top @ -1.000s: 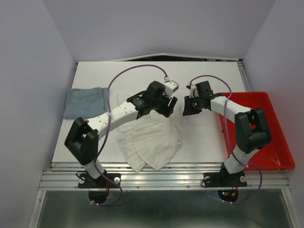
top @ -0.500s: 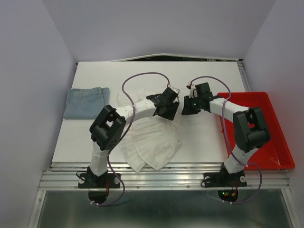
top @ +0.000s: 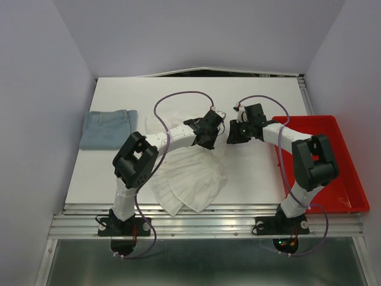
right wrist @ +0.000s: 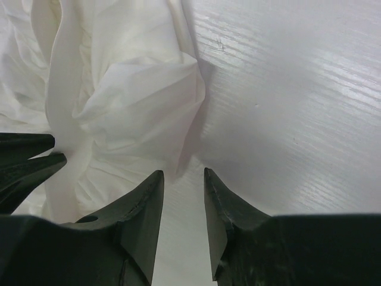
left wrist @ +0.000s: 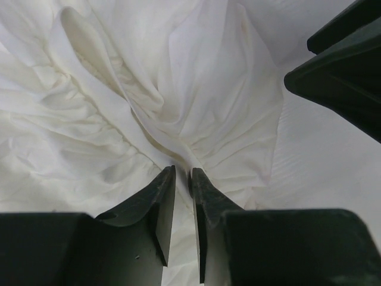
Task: Fold and stack the skirts
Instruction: Flatten the skirt out
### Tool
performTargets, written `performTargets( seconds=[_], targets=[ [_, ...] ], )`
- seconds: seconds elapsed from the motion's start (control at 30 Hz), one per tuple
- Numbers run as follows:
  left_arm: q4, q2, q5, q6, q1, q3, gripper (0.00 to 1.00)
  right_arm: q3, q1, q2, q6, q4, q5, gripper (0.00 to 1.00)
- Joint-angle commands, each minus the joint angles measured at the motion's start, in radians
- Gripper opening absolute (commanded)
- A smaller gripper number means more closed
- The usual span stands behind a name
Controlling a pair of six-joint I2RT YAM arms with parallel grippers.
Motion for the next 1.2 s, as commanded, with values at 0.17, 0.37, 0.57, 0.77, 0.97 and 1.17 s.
performTargets(
  seconds=[0.17, 0.37, 0.57, 0.77, 0.97, 1.17],
  targets=[
    [0.009, 0.001, 0.039, 0.031, 0.01, 0.014, 0.34, -0.011, -0.001, -0.027, -0.034, 0.066, -0.042, 0.42],
    [0.003, -0.043, 0.077, 0.072, 0.013, 0.01, 0.0, -0.008, -0.001, 0.0, -0.014, 0.106, -0.096, 0.43],
    [0.077, -0.21, 0.161, 0.129, 0.025, -0.111, 0.0, 0.008, -0.001, 0.06, 0.031, 0.175, -0.132, 0.38],
    [0.081, -0.352, 0.183, 0.148, 0.054, -0.183, 0.0, 0.037, 0.083, 0.132, 0.1, 0.226, -0.198, 0.32],
    [0.077, -0.416, 0.219, 0.148, 0.091, -0.231, 0.0, 0.125, 0.206, 0.198, 0.201, 0.325, -0.228, 0.32],
    [0.1, -0.428, 0.241, 0.142, 0.1, -0.254, 0.0, 0.261, 0.219, 0.332, 0.334, 0.376, -0.333, 0.33]
  ],
)
